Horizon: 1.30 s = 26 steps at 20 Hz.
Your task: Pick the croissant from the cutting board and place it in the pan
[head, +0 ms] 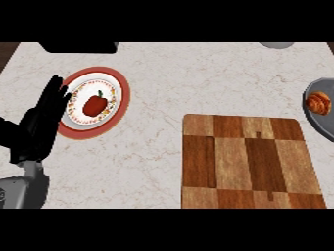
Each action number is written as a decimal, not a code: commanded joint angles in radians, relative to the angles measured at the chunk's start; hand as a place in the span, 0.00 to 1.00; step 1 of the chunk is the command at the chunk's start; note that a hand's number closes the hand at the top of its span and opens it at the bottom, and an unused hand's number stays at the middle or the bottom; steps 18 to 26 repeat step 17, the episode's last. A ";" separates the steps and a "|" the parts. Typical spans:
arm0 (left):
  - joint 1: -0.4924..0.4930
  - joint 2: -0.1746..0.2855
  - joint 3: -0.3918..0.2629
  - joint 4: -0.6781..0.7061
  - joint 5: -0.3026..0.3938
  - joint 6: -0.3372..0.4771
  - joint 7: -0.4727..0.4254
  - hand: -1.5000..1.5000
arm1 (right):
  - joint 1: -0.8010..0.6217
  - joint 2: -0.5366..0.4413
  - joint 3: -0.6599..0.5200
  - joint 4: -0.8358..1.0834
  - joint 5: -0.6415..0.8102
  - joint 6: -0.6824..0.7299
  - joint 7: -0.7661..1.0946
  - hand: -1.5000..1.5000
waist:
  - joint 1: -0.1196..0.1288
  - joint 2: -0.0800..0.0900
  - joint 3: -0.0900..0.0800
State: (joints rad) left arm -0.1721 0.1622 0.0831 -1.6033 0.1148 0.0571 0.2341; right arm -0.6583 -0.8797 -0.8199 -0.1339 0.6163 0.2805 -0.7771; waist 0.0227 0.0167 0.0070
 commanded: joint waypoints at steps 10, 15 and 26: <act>0.039 0.006 0.013 -0.013 0.004 -0.007 -0.012 0.50 | 0.212 -0.146 -0.069 0.009 -0.108 0.412 -0.152 0.00 | -0.015 -0.007 0.004; 0.002 -0.006 0.001 0.001 -0.009 0.012 0.011 0.50 | 0.227 -0.128 -0.073 -0.022 -0.135 0.395 -0.150 0.00 | -0.013 -0.005 0.004; 0.010 -0.007 0.002 -0.008 -0.004 0.010 0.012 0.50 | 0.261 -0.152 -0.069 -0.035 -0.139 0.404 -0.160 0.00 | -0.016 -0.006 0.004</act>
